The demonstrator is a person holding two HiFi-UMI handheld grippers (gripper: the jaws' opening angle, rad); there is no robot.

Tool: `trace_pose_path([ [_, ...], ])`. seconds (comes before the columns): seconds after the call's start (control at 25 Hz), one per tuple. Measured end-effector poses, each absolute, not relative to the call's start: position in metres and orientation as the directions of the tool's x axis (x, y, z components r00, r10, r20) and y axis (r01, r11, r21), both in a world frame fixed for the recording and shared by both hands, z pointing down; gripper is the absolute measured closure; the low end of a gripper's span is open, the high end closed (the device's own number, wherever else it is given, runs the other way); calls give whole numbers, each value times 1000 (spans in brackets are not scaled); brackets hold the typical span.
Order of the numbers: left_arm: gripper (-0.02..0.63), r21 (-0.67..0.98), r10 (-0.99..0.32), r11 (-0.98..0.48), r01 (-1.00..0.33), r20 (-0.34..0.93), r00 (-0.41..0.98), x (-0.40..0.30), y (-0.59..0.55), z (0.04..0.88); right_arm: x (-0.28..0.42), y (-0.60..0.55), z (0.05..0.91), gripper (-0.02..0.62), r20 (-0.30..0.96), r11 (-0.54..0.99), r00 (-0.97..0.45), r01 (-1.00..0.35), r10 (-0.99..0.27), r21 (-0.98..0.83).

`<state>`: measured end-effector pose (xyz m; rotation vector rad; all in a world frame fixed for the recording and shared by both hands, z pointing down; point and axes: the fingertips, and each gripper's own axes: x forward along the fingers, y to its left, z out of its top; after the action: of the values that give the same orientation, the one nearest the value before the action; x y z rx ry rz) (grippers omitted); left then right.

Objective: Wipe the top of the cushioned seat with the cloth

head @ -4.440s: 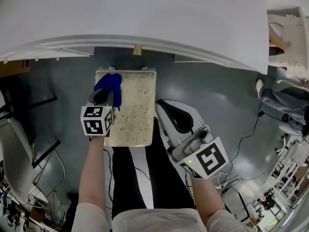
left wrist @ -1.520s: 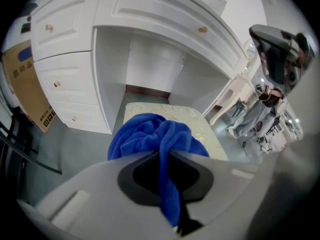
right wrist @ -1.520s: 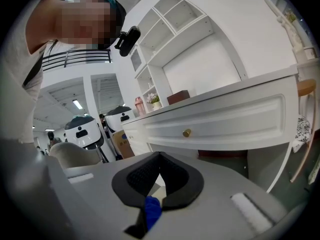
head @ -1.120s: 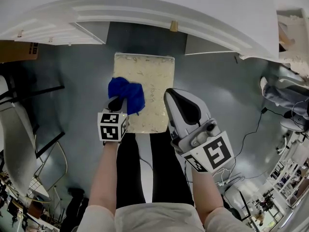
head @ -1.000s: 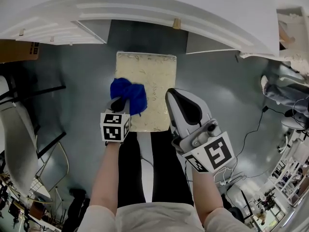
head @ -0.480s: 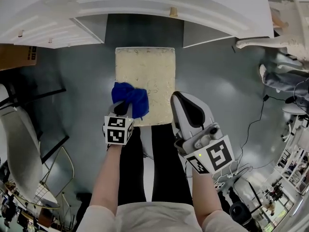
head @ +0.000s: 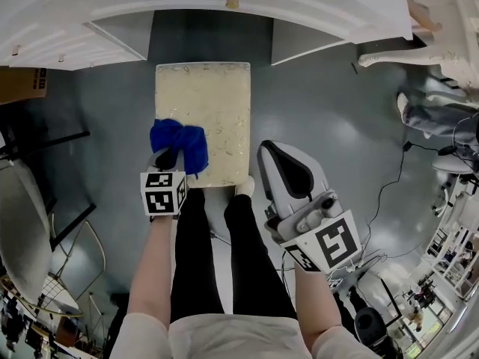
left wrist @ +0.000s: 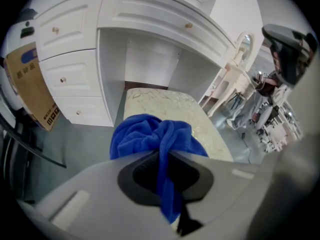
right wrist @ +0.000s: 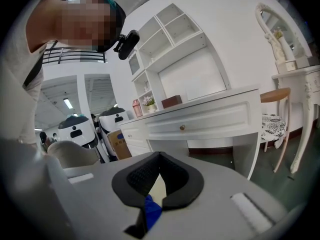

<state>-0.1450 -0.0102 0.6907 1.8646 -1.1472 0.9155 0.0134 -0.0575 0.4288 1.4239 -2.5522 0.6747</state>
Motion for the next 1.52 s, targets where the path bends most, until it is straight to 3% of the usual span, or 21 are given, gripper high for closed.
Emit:
trace_pose_path([
  [1.0,577,261,-405,-264,-929,844,352,5,-2,694,145,-22,432,600,325,462,-557,-825,-765,-325],
  [1.52,577,180,-408,-301,-937,863,297,12,23,691,152,-16,426,600,304,531,-622,-779,-722,-332],
])
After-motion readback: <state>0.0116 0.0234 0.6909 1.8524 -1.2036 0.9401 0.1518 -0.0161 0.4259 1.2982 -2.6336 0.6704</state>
